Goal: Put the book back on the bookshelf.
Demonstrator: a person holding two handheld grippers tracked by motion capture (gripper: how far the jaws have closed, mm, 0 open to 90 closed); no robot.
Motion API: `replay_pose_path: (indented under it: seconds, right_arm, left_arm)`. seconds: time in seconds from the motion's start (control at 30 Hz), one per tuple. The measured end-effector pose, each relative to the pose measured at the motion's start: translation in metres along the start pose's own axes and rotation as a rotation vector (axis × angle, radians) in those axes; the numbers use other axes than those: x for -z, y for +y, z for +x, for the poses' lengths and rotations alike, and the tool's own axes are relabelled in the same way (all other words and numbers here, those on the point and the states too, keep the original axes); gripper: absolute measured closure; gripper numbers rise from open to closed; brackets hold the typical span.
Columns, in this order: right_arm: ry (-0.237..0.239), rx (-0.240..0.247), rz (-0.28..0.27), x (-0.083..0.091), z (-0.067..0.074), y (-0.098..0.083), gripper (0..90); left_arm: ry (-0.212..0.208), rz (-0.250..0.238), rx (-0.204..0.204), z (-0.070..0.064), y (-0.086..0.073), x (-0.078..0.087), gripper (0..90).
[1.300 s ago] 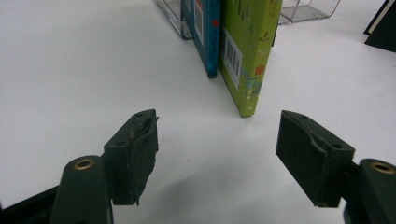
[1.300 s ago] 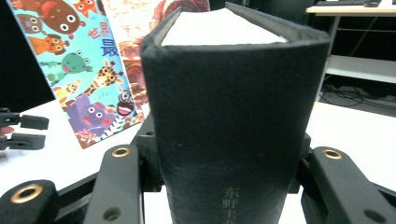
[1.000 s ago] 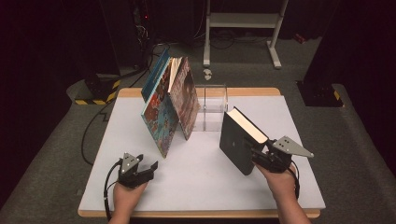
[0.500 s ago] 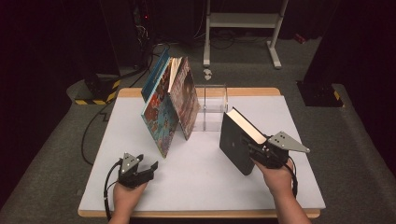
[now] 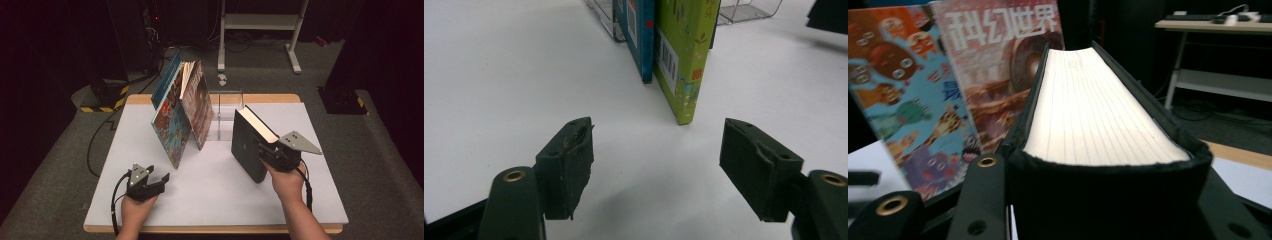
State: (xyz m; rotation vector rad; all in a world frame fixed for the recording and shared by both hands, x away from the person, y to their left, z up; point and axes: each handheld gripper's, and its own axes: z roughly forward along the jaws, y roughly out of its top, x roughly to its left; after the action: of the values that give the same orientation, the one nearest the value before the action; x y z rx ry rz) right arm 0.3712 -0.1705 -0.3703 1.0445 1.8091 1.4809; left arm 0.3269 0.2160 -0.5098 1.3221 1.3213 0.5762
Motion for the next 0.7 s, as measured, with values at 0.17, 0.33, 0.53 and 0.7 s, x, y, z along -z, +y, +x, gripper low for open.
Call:
replay_pose_path:
  seconds: [0.17, 0.33, 0.53, 0.7]
  right_arm:
    - [-0.055, -0.037, -0.008, -0.026, 0.004, 0.005, 53.5]
    - [-0.089, -0.048, -0.013, -0.051, 0.008, 0.007, 53.4]
    - [-0.120, -0.020, -0.015, -0.076, 0.013, 0.014, 53.4]
    - [-0.139, -0.019, -0.010, -0.098, 0.013, 0.018, 53.4]
  left_arm:
    - [-0.014, 0.002, -0.003, 0.000, 0.000, 0.001, 29.6]
    - [-0.020, -0.008, 0.005, 0.000, 0.000, 0.001, 29.6]
    - [-0.022, -0.009, 0.006, 0.000, 0.000, 0.001, 29.6]
    - [-0.019, 0.002, 0.001, 0.001, 0.000, 0.002, 29.6]
